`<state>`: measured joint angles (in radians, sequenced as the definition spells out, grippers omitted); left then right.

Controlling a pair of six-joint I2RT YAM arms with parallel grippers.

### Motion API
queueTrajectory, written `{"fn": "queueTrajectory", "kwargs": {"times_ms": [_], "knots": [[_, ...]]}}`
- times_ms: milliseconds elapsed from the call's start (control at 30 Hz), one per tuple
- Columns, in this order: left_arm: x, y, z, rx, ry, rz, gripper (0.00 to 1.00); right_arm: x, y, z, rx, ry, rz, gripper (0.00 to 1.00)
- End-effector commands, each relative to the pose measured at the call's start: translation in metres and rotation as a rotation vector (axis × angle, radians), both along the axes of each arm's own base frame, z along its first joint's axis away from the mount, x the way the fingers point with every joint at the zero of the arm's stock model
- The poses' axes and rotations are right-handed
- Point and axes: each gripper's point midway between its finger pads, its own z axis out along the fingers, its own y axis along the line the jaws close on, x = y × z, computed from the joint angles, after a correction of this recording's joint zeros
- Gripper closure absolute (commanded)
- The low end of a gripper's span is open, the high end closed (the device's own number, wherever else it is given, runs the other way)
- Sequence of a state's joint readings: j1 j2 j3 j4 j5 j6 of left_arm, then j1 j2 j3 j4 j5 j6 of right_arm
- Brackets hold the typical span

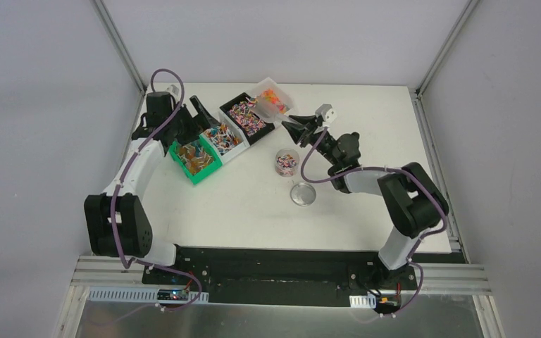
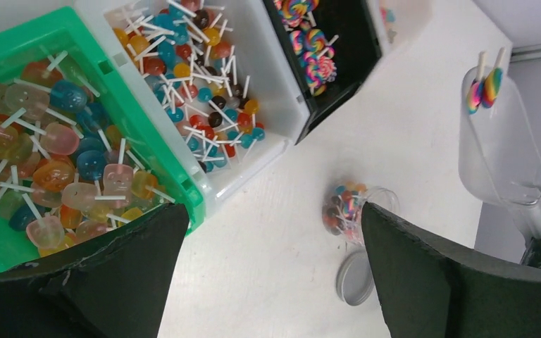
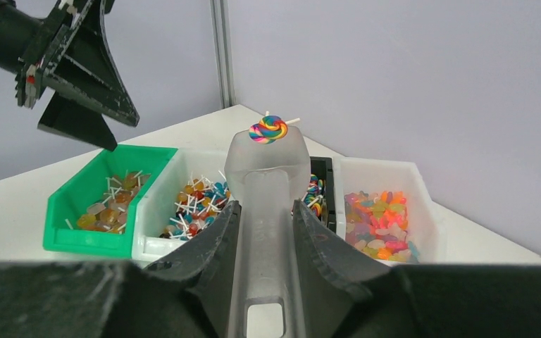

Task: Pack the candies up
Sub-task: Place the fake candies in the packing bottle.

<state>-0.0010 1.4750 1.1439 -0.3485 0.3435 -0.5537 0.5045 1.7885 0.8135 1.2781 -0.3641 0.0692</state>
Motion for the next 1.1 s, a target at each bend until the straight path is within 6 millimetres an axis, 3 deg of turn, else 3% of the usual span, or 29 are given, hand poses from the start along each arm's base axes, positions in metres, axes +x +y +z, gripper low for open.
{"fn": "queueTrajectory", "kwargs": {"times_ms": [0, 267, 533, 700, 867, 1067], "knots": [[-0.006, -0.008, 0.053, -0.004, -0.148, -0.049, 0.01, -0.029, -0.017, 0.034, -0.007, -0.073, -0.014, 1.0], [-0.027, -0.023, 0.061, -0.022, -0.18, -0.12, 0.01, -0.082, -0.039, 0.034, -0.025, -0.057, -0.059, 1.0], [-0.051, -0.024, 0.033, -0.005, -0.14, -0.149, 0.01, -0.121, -0.067, 0.015, -0.109, -0.005, -0.096, 1.0], [-0.061, -0.024, 0.016, 0.003, -0.108, -0.162, 0.01, -0.138, -0.084, 0.013, -0.135, 0.04, -0.136, 1.0], [-0.07, -0.021, 0.007, 0.032, -0.107, -0.164, 0.01, -0.146, -0.101, -0.003, -0.2, 0.127, -0.195, 1.0], [-0.077, -0.018, 0.005, 0.054, -0.113, -0.172, 0.01, -0.153, -0.106, -0.02, -0.27, 0.206, -0.198, 1.0]]}}
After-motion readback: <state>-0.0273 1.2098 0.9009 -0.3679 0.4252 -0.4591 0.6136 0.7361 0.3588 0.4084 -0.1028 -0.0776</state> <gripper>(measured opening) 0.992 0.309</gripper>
